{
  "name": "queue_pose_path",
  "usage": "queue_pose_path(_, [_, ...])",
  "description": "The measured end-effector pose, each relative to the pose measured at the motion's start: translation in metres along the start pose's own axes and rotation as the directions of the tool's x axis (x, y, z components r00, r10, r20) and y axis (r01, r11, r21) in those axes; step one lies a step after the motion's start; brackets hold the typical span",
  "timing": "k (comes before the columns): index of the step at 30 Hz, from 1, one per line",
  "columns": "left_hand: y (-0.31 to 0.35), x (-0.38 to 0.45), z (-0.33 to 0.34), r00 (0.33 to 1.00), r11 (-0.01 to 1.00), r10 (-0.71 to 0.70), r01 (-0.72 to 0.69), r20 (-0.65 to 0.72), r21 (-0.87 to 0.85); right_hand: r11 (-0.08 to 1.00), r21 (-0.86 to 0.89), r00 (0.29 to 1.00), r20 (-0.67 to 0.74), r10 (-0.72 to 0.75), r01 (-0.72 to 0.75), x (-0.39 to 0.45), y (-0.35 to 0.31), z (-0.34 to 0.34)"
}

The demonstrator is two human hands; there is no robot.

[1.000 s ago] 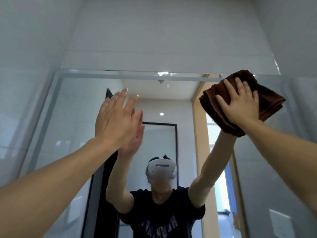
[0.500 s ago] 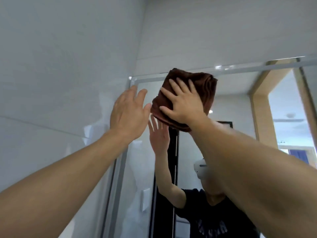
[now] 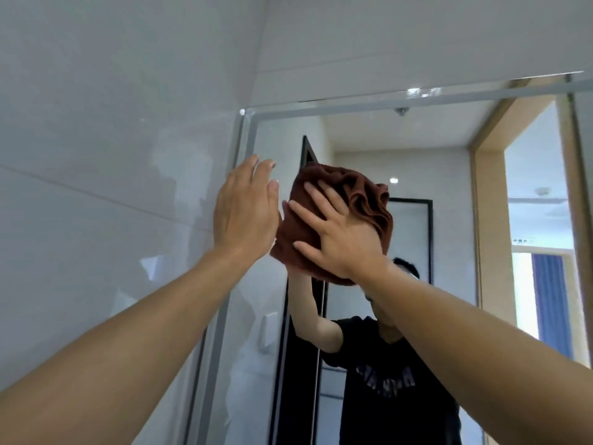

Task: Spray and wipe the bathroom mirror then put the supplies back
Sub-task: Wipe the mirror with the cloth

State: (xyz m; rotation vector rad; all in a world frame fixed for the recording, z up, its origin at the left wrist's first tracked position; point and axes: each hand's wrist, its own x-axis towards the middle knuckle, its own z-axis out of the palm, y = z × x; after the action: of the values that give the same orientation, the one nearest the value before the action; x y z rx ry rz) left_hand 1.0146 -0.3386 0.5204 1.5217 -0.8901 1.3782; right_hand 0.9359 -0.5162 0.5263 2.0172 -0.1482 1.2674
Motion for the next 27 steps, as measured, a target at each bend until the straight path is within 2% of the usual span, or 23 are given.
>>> queue_pose_path(3, [0.012, -0.005, 0.009, 0.998, 0.999, -0.022, 0.020, 0.061, 0.030, 0.982, -0.035, 0.982, -0.051, 0.183, -0.185, -0.013, 0.063, -0.030])
queue_pose_path(7, [0.046, -0.013, 0.022, 0.991, 0.999, -0.023, 0.020, 0.132, 0.025, 0.898, -0.135, 0.907, -0.111, 0.407, -0.420, -0.043, 0.131, -0.064])
queue_pose_path(9, [0.068, -0.017, 0.026, 0.990, 1.000, 0.013, -0.011, 0.138, -0.015, 0.877, -0.114, 0.883, -0.119, 0.454, -0.467, -0.058, 0.136, -0.069])
queue_pose_path(13, [0.114, -0.023, 0.033, 0.985, 0.991, 0.092, -0.075, 0.148, -0.114, 0.827, 0.045, 0.821, -0.103, 0.561, -0.560, -0.084, 0.114, -0.067])
queue_pose_path(15, [0.130, -0.027, 0.036, 0.982, 0.987, 0.111, -0.090, 0.152, -0.134, 0.809, 0.056, 0.802, -0.111, 0.587, -0.585, -0.101, 0.098, -0.063])
queue_pose_path(19, [0.145, -0.035, 0.044, 0.974, 0.987, 0.109, -0.084, 0.198, -0.134, 0.814, 0.008, 0.809, -0.103, 0.579, -0.581, -0.133, 0.073, -0.056])
queue_pose_path(27, [0.159, -0.043, 0.058, 0.944, 0.990, 0.065, -0.020, 0.322, -0.140, 0.812, -0.032, 0.813, -0.019, 0.582, -0.582, -0.137, 0.072, -0.075])
